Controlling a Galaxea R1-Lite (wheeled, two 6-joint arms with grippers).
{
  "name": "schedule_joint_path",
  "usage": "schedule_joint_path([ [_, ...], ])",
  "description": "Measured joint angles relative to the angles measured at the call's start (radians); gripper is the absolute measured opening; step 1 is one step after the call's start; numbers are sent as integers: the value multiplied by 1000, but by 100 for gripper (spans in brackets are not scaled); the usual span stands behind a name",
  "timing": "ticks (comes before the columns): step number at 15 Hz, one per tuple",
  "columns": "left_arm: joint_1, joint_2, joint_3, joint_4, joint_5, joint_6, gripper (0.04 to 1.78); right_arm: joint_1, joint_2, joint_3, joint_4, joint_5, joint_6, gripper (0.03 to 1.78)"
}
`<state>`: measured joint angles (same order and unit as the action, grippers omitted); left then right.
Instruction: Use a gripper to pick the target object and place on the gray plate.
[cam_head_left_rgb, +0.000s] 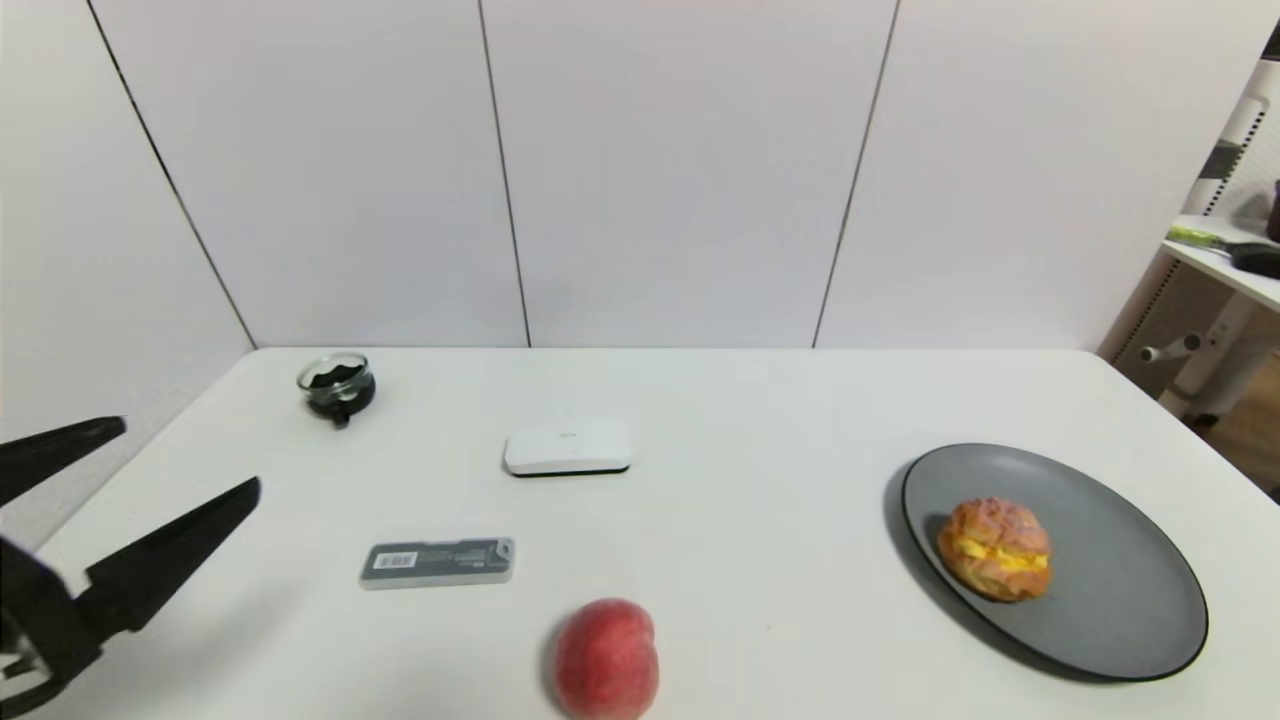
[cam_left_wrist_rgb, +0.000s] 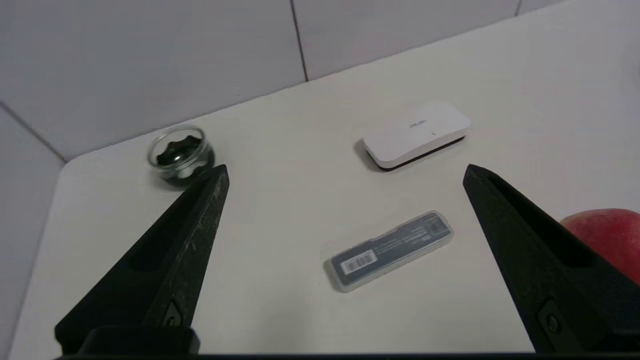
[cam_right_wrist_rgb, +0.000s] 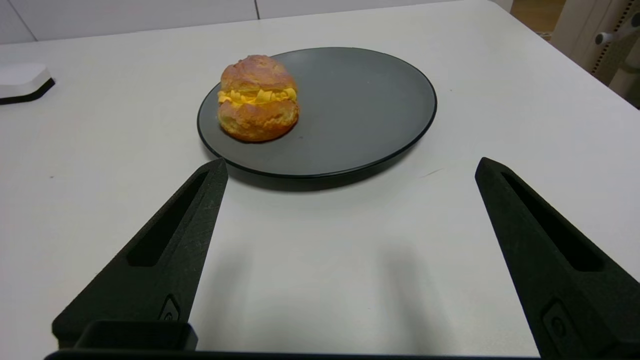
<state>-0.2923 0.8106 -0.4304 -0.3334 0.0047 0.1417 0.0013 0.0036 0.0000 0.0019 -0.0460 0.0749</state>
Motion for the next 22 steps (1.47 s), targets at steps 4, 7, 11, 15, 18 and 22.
schedule_joint_path([
  [4,191,-278,177,4,-6,0,169,0,0,0,0,0,0,171],
  [7,248,-467,288,9,-8,7,169,0,0,0,0,0,0,171],
  [11,283,-687,406,72,-10,9,169,0,0,0,0,0,0,171],
  [15,290,-790,428,319,-27,4,169,0,0,0,0,0,0,171],
  [18,291,-809,430,340,-37,-6,169,0,0,0,0,0,0,171],
  [22,291,-814,430,335,-21,-120,169,0,0,0,0,0,0,171],
])
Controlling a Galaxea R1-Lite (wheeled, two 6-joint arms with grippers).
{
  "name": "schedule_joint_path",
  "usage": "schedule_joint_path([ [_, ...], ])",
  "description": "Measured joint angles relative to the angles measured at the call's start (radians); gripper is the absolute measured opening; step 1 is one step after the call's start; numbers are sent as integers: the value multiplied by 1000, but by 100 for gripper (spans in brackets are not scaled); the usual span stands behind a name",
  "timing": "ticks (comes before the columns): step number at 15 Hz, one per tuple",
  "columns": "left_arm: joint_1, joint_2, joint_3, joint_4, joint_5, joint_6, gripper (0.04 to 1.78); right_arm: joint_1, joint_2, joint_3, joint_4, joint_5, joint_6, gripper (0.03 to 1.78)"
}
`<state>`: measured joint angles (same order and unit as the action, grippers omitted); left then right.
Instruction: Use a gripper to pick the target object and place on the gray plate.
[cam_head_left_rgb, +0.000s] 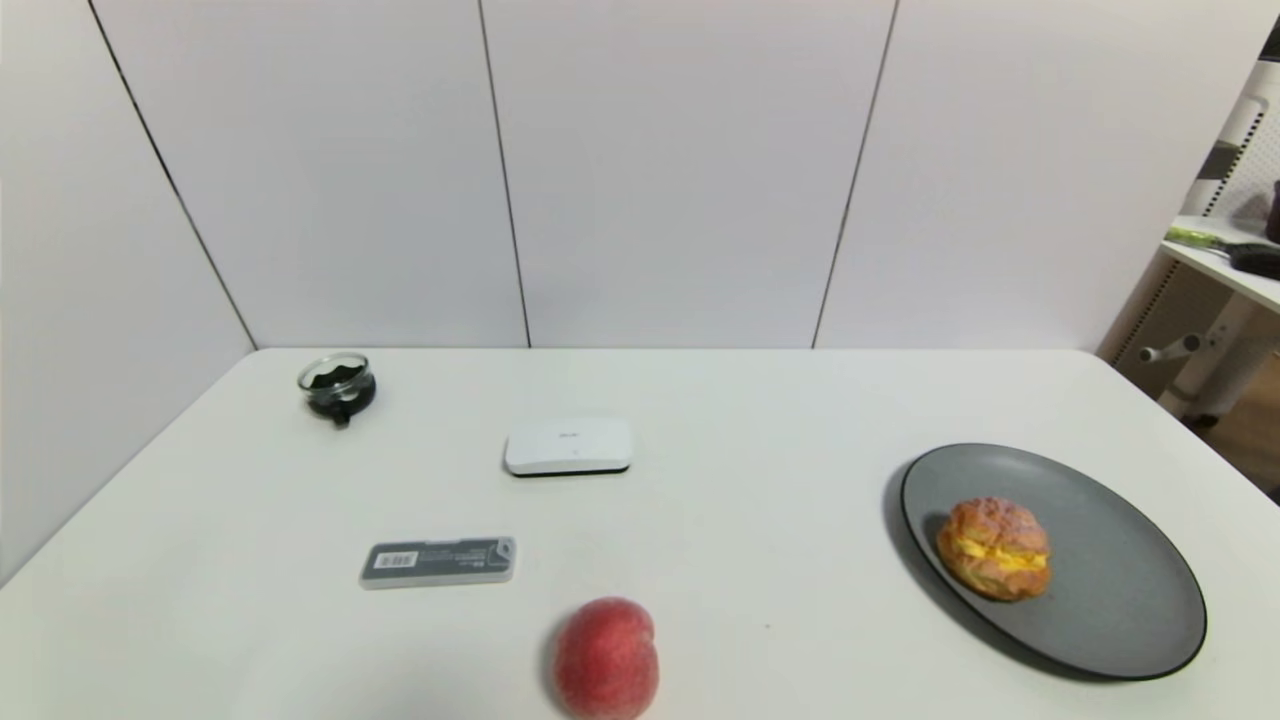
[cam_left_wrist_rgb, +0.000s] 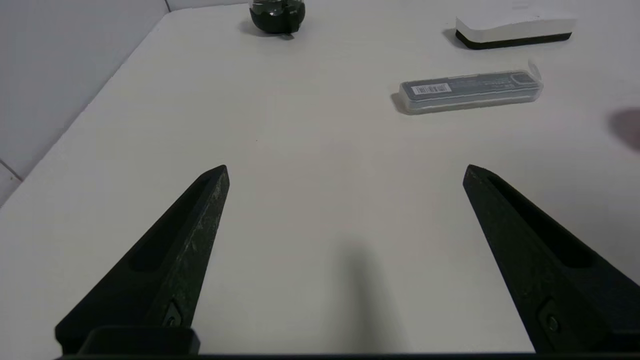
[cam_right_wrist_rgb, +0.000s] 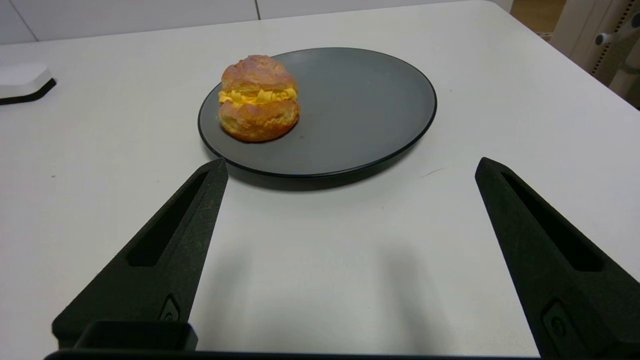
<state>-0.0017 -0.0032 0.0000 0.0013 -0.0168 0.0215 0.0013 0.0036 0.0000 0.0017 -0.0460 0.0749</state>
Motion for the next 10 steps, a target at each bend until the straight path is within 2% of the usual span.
schedule_joint_path([
  [10,0,-1,0,-1,18,-18,169,0,0,0,0,0,0,171],
])
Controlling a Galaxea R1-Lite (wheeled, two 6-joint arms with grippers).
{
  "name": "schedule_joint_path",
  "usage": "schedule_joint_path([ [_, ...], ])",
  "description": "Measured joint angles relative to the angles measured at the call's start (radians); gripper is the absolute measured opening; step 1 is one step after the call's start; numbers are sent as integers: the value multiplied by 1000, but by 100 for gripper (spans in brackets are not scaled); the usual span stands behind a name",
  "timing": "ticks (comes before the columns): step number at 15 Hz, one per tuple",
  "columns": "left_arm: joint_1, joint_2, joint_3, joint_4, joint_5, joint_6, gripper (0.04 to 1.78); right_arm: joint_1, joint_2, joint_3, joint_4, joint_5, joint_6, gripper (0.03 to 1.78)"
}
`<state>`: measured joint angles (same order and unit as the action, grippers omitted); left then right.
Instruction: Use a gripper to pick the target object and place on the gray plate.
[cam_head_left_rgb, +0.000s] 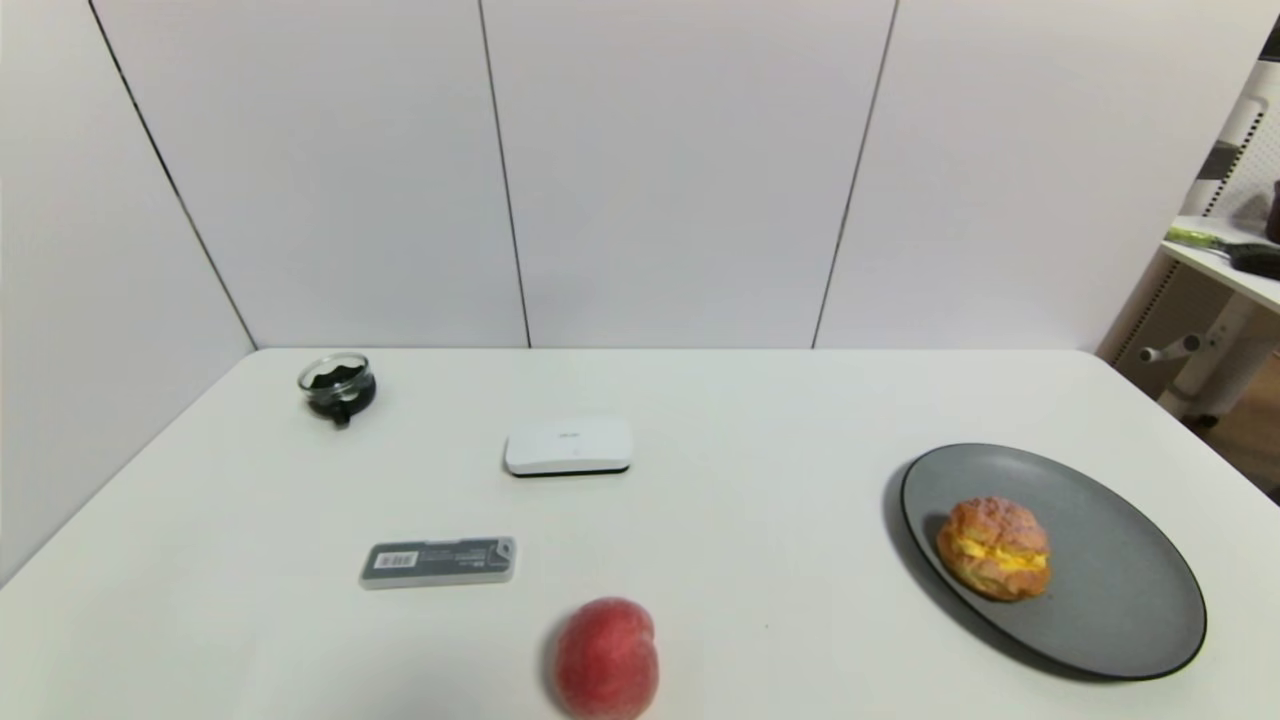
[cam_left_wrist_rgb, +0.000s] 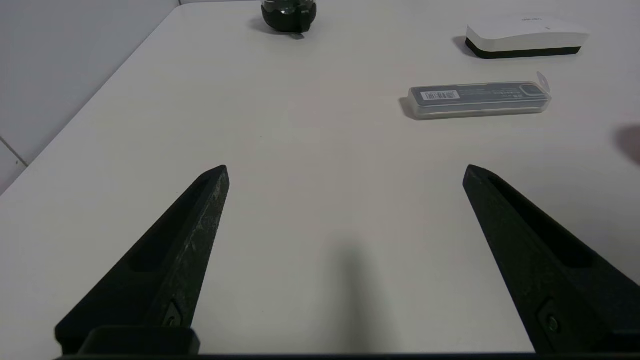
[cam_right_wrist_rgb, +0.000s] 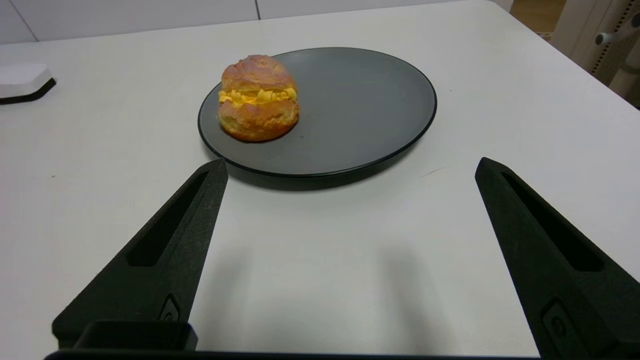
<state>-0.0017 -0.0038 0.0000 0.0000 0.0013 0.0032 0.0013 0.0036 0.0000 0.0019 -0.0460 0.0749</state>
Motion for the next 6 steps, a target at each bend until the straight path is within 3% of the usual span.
schedule_joint_path([
  [6,0,0,0,0,0,0,169,0,0,0,1,0,-3,171],
])
